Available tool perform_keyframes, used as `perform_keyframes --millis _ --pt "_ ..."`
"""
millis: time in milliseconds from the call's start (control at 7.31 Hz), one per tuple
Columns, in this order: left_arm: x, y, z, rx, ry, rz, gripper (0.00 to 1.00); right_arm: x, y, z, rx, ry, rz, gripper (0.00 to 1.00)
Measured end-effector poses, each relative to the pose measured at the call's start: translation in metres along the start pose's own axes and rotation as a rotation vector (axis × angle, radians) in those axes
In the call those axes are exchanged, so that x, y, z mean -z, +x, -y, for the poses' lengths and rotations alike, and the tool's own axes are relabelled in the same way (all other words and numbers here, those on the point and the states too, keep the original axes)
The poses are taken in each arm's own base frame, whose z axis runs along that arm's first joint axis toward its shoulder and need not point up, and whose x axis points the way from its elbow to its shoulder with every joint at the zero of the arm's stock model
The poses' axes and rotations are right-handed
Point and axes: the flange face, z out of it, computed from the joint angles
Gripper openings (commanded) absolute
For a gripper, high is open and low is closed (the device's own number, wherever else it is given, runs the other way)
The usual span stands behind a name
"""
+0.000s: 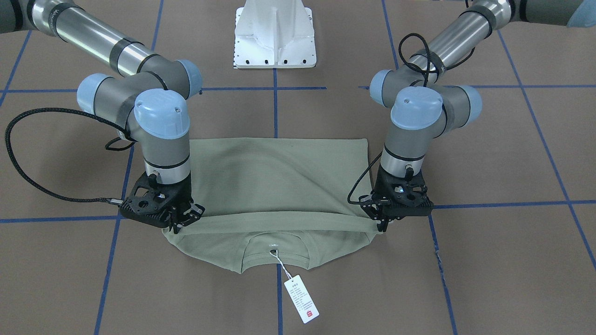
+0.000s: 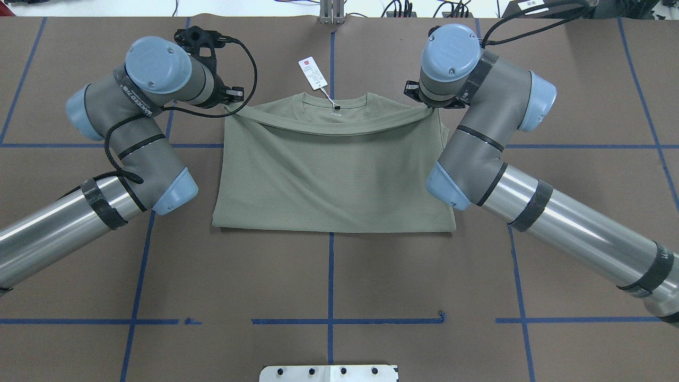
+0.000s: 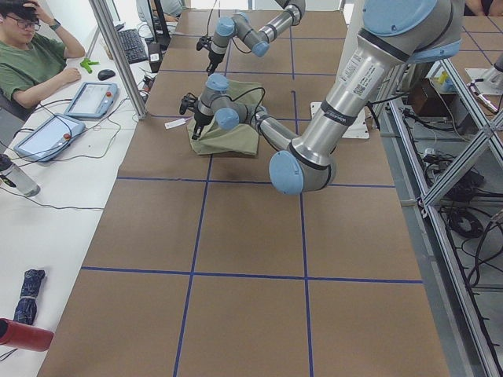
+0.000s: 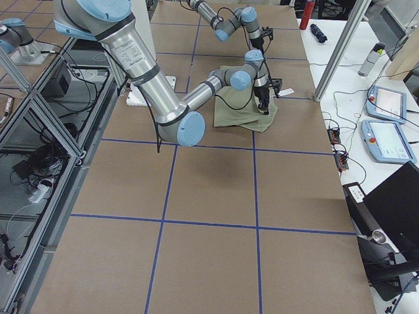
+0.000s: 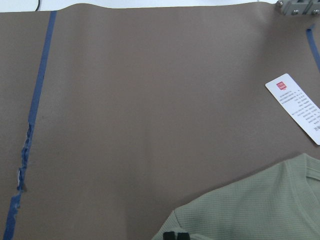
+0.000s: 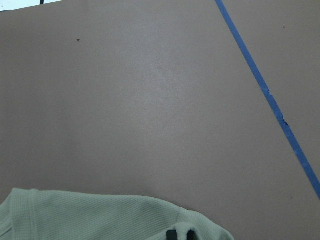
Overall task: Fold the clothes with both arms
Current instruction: 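Lay the hem down near the collar and open both grippers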
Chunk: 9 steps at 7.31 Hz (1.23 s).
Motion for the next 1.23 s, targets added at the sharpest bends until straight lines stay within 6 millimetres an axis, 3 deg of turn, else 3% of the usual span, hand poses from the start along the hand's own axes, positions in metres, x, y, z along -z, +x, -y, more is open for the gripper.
perform_keyframes --millis 684,821,957,1231 --pt "-0.006 0.002 -0.001 -0.008 0.002 -0.003 0.0 -0.029 0.01 0.002 0.005 -0.001 -0.033 0.0" --pt "-0.006 0.004 -0.001 -0.009 0.002 -0.005 0.6 -0.035 0.013 0.002 0.005 0.001 -0.03 0.63" --pt "-0.006 0.004 -0.002 -0.01 0.001 -0.006 1.0 -0.037 0.013 0.002 0.006 0.002 -0.028 1.0" --pt "-0.001 0.003 -0.002 -0.051 0.005 -0.013 1.0 -0.034 0.011 0.003 0.021 0.002 -0.016 1.0"
